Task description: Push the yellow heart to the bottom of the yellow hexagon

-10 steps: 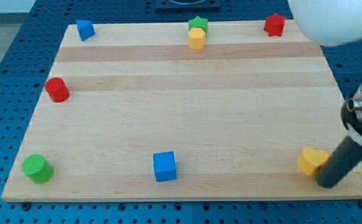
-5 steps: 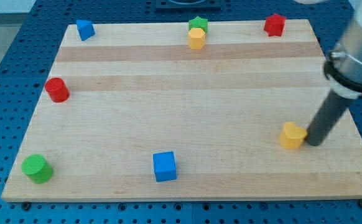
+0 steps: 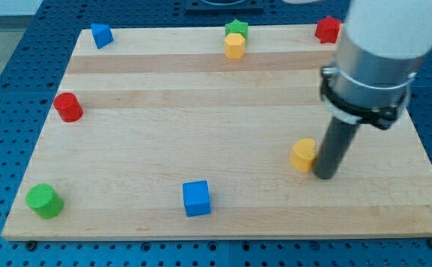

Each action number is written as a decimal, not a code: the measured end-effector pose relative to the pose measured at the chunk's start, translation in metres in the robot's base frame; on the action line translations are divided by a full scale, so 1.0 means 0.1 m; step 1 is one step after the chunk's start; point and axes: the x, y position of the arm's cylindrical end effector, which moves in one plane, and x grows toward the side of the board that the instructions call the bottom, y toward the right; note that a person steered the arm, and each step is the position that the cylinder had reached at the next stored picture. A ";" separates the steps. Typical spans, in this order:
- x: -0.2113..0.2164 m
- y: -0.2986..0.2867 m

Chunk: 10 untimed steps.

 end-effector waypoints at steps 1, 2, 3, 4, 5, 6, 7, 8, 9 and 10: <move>-0.06 -0.13; -0.45 -0.21; -0.55 -0.60; -0.66 -0.91; -0.92 -0.99; -1.15 -1.14; -1.31 -1.34; -1.32 -1.47; -1.38 -1.55; -1.40 -1.65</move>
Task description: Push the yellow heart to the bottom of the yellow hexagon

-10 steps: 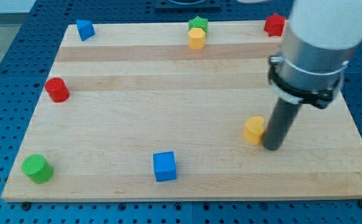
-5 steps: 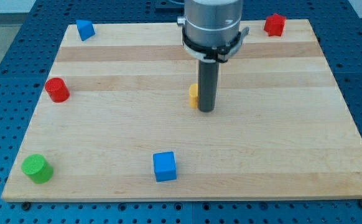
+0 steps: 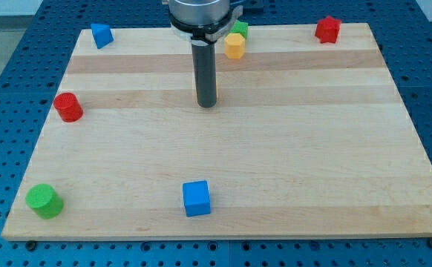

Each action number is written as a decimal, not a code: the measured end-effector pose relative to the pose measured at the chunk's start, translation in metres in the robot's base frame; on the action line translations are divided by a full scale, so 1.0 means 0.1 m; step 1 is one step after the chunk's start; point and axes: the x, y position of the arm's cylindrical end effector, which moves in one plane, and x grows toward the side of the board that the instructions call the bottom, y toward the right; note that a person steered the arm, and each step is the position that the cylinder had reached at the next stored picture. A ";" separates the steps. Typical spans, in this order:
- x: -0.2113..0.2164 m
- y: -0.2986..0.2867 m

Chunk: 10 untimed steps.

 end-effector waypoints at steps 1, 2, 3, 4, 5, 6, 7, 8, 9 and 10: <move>-0.08 -0.08; -0.17 -0.18; -0.29 -0.18; -0.34 -0.12; -0.57 -0.10; -0.75 -0.08; -0.92 -0.09; -0.93 -0.43; -0.98 -0.46; -0.98 -0.26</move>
